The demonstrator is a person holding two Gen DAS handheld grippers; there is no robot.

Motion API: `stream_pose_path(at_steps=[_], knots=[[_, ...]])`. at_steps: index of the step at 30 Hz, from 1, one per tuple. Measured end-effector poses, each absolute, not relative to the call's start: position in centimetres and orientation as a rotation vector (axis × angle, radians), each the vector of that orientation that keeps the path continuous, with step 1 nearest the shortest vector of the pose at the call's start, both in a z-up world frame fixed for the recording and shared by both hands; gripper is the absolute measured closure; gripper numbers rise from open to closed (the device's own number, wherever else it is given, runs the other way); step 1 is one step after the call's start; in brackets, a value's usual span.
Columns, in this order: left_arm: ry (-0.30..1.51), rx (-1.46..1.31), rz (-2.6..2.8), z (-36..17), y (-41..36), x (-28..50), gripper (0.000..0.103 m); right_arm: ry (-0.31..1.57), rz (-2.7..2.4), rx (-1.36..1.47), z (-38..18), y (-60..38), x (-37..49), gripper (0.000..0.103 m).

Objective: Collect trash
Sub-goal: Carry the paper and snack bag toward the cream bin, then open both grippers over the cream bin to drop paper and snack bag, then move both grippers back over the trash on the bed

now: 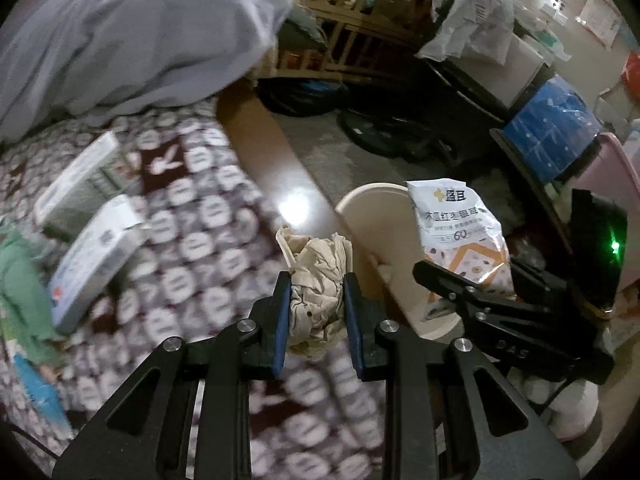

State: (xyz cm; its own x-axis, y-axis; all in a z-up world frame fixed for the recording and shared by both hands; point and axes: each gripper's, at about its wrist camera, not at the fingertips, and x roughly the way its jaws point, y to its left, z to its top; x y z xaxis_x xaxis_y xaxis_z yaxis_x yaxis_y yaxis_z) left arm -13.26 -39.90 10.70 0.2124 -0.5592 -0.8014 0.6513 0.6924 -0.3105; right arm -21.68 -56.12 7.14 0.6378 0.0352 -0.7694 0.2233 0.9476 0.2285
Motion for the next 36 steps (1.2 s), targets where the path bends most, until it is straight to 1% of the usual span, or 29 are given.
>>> stream_pose_path(at_steps=[12, 18, 21, 22, 24, 25, 26, 27, 36], knots=[[1.093, 0.116, -0.908, 9.5, -45.9, -13.6, 0.08, 0.9, -0.227, 0.367, 4.8, -61.3, -22.8, 0.048], [1.114, 0.106, -0.941, 8.5, -47.8, -13.3, 0.08, 0.913, -0.281, 0.385, 3.6, -63.1, -23.1, 0.048], [1.123, 0.083, -0.962, 8.2, -48.3, -13.2, 0.08, 0.916, -0.315, 0.392, 3.1, -63.8, -23.2, 0.046], [1.125, 0.071, -0.966, 8.1, -48.5, -13.1, 0.078, 0.916, -0.321, 0.403, 3.0, -64.2, -23.2, 0.045], [1.127, 0.059, -0.982, 8.0, -48.8, -13.0, 0.073, 0.916, -0.342, 0.423, 2.7, -64.8, -23.3, 0.039], [1.128, 0.056, -0.99, 7.9, -48.9, -13.0, 0.064, 0.914, -0.364, 0.423, 2.7, -65.2, -23.3, 0.032], [1.129, 0.054, -0.994, 7.9, -48.9, -13.0, 0.055, 0.91, -0.374, 0.422, 2.7, -65.3, -23.4, 0.028], [1.132, 0.052, -0.996, 7.9, -49.0, -13.1, 0.053, 0.902, -0.377, 0.429, 2.8, -65.5, -23.5, 0.027], [1.13, 0.075, -0.945, 8.1, -47.8, -13.1, 0.053, 0.904, -0.35, 0.438, 2.7, -65.1, -23.5, 0.026]])
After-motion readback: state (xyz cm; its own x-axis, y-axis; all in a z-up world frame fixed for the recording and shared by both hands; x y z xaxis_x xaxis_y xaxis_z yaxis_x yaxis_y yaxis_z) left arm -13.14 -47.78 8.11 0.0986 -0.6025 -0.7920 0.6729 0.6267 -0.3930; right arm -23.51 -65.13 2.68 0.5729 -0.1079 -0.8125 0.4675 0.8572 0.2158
